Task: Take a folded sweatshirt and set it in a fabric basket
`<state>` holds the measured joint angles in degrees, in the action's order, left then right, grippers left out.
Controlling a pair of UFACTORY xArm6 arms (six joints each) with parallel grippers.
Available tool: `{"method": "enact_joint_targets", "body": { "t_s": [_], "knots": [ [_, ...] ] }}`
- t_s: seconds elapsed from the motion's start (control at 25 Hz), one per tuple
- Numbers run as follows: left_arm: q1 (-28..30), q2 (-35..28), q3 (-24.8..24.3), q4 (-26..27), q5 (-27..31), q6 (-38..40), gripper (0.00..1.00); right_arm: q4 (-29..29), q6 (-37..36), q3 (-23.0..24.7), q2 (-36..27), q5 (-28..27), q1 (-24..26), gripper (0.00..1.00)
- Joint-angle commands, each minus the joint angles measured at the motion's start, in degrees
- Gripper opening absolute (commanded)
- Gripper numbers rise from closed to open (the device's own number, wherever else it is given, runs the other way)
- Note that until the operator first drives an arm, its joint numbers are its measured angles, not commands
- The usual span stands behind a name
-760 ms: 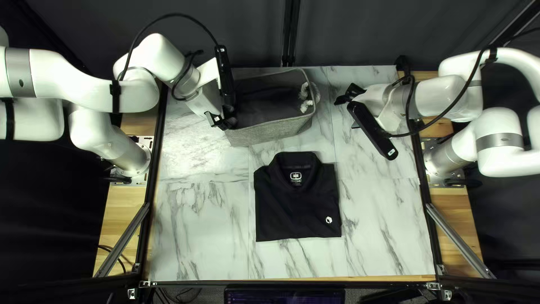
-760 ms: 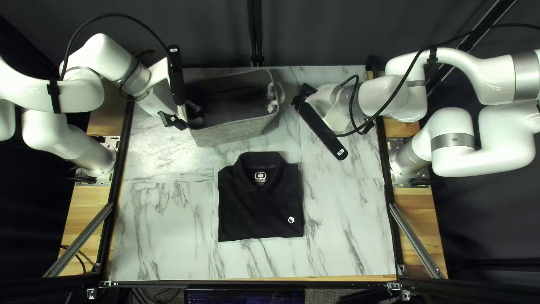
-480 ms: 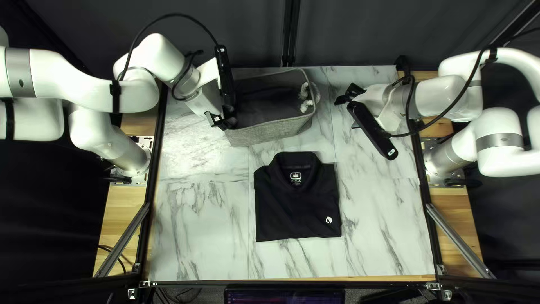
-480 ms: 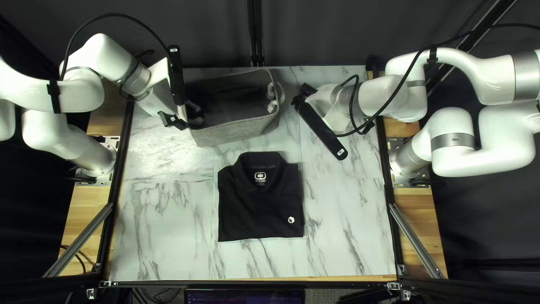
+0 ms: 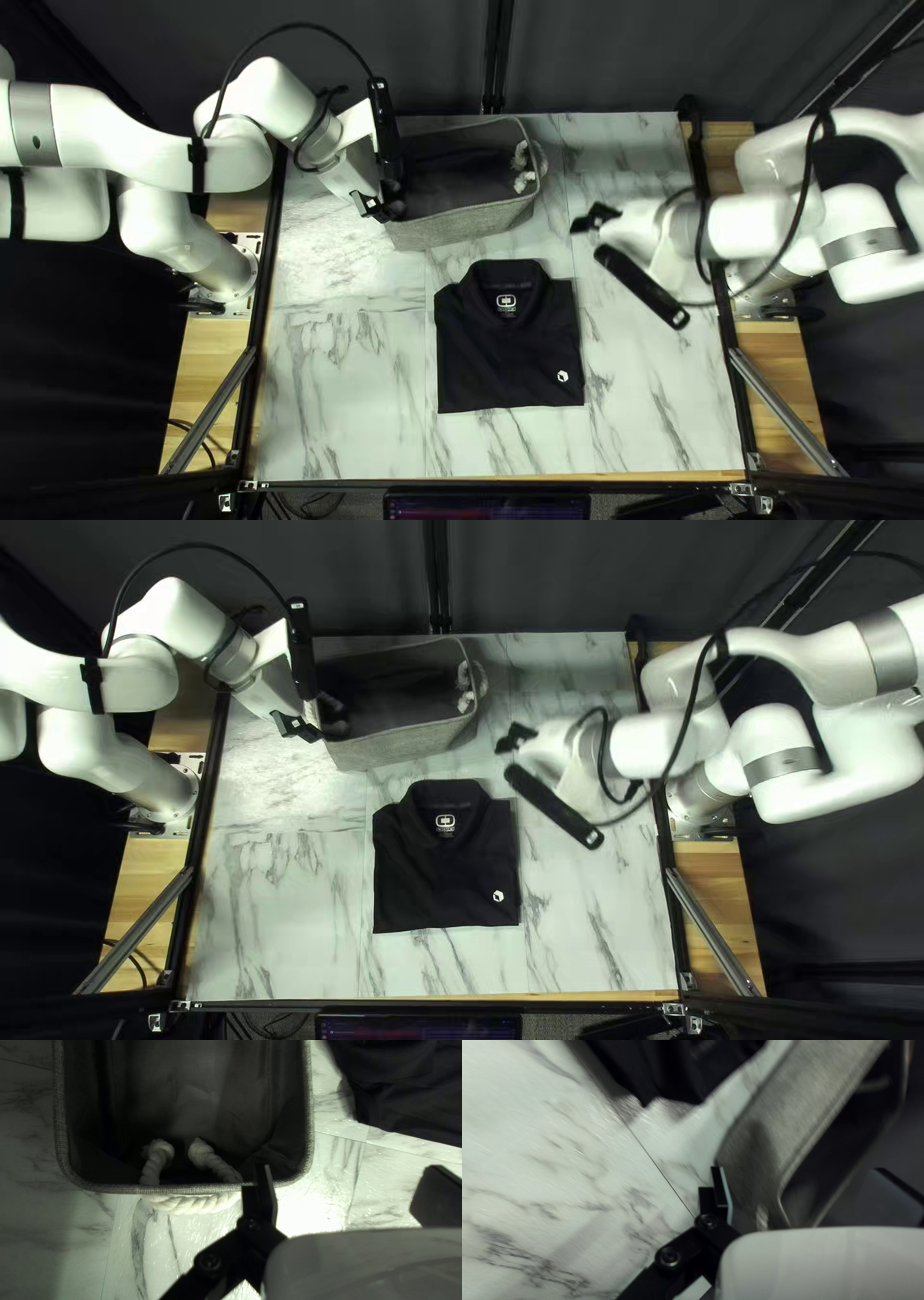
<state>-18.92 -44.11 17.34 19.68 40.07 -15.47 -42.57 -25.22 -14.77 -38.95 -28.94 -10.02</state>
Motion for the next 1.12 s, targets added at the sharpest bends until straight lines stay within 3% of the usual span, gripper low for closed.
{"method": "enact_joint_targets", "body": {
  "t_s": [0.04, 0.24, 0.36, 0.52, 0.72, 0.96, 1.04, 1.08, 1.12],
  "knots": [
    [0.0, 0.0, 0.0, 0.0, 0.0, 0.0, 1.0, -14.0, 5.9, 3.8, 2.8, 10.5, 4.5, 1.0],
    [0.0, 0.0, 0.0, 0.0, 0.0, 0.0, 1.0, -29.4, 15.2, 2.6, 9.0, 16.5, 7.7, 1.0],
    [0.0, 0.0, 0.0, 0.0, 0.0, 0.0, 1.0, -22.9, 7.6, 4.7, 5.9, 15.5, 7.2, 1.0],
    [0.0, 0.0, 0.0, 0.0, 0.0, 0.0, 1.0, -21.0, 4.2, 6.5, 3.7, 15.8, 7.8, 1.0],
    [0.0, 0.0, 0.0, 0.0, 0.0, 0.0, 1.0, -28.5, 11.0, 3.8, 8.0, 16.7, 7.5, 1.0],
    [0.0, 0.0, 0.0, 0.0, 0.0, 0.0, 1.0, -48.0, 29.6, -0.1, 16.6, 18.0, 7.6, 1.0],
    [0.0, 0.0, 0.0, 0.0, 0.0, 0.0, 1.0, -48.2, 29.3, -0.1, 17.2, 18.7, 7.8, 1.0],
    [0.0, 0.0, 0.0, 0.0, 0.0, 0.0, 1.0, -44.5, 24.8, 0.4, 16.6, 19.4, 8.2, 1.0],
    [0.0, 0.0, 0.0, 0.0, 0.0, 0.0, 1.0, -44.5, 24.8, 0.4, 16.6, 19.4, 8.2, 1.0]
  ]
}}
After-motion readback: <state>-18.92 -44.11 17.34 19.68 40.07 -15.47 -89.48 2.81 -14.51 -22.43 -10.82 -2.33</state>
